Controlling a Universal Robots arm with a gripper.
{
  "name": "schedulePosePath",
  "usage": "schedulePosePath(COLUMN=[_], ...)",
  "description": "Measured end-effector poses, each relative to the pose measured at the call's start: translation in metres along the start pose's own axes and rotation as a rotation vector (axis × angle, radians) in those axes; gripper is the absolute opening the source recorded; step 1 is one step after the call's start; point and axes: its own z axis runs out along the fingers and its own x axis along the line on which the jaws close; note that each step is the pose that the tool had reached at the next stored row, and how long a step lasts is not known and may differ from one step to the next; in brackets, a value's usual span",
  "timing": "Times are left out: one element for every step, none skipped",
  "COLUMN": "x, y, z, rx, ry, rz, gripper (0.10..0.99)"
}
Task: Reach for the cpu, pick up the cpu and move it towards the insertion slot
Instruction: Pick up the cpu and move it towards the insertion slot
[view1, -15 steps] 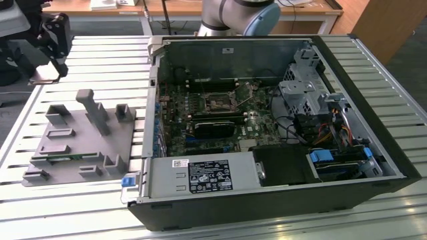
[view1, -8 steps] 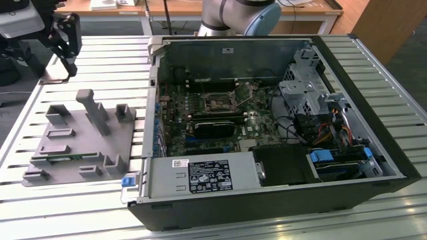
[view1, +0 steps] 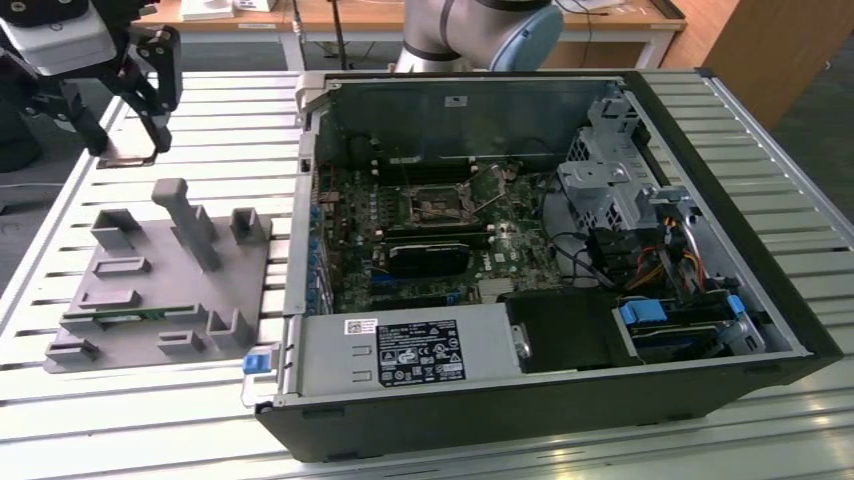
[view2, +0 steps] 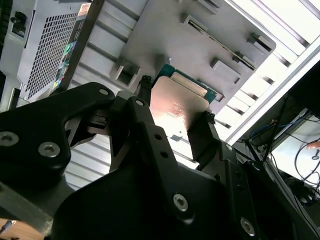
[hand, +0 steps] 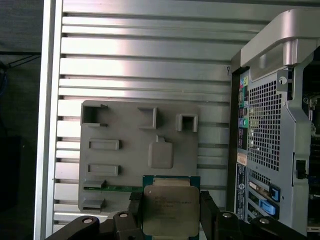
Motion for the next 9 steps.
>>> schedulePosePath(x=[-0.0016,-0.0032,-0.0048,-0.0066,-0.0082,-0.0098,-0.0113,-0.0127,-0.0143], y=[0.0000,0.0000,0.0000,0.0000,-0.0001,-0.0001,-0.0001,-0.0001,-0.0001], z=[0.0000,0.0000,0.0000,0.0000,0.0000,0.0000,0.0000,0.0000,0.0000], rx=[0.000,0.000,0.000,0.000,0.000,0.000,0.000,0.000,0.000], ry=[0.0000,0.0000,0.0000,0.0000,0.0000,-0.0001,0.0000,0.0000,0.0000], rz=[0.000,0.000,0.000,0.000,0.000,0.000,0.000,0.000,0.000], gripper=[0.545,0.545,0.545,0.545,0.545,0.545,0.545,0.545,0.545])
